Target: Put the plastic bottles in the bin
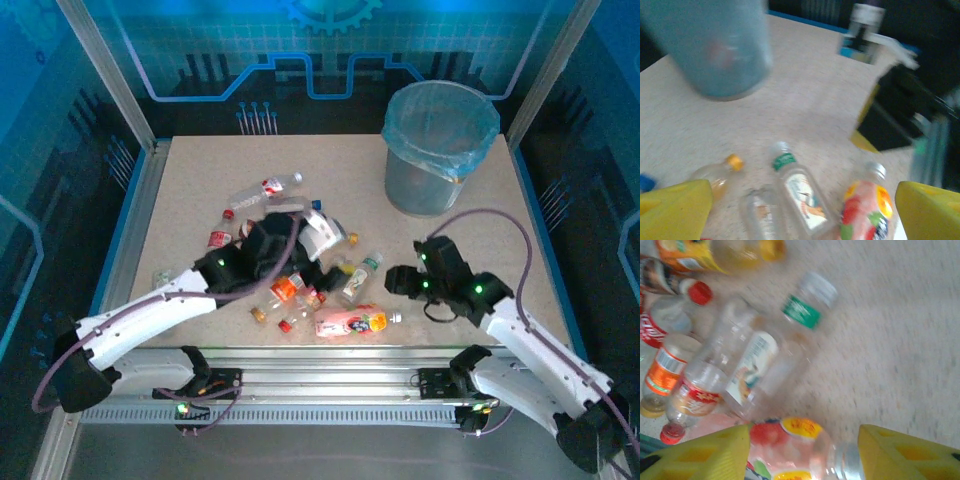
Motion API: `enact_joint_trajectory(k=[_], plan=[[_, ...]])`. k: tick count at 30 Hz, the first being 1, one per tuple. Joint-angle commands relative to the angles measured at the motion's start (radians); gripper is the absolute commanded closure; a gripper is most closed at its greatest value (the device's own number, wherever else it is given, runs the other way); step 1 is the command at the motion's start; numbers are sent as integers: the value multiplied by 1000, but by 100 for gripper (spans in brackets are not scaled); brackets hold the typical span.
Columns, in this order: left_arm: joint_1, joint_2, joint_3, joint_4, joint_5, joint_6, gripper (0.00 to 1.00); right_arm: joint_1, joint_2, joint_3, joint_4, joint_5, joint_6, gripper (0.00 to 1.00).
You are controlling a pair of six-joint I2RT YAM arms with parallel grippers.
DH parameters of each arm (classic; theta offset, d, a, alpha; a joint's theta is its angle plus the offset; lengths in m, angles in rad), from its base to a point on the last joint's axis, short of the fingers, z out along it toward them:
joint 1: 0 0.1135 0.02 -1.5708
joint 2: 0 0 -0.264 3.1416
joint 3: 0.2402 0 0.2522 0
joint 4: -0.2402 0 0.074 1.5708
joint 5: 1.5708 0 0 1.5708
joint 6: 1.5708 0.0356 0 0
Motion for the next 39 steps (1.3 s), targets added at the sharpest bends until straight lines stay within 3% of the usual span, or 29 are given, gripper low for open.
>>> enact_joint_trajectory(k=[1,9,23,29,33,39], plan=[[-91,8,-54,36,32,200,4,7,-95,-81,-33,-5,248,41],[-211,29,-193,175,111,351,3,2,-226,-246,-20,-38,460,40],[-246,164,-248,171,31,476,9,1,-171,-362,195,-123,674,40],[-247,223,-263,187,-12,483,17,0,-171,-368,193,-116,708,40],[-249,271,-247,150,-42,481,29,-2,-171,-419,260,-137,777,41],[-248,298,-264,181,-88,485,36,-4,-172,-425,274,-114,795,43]])
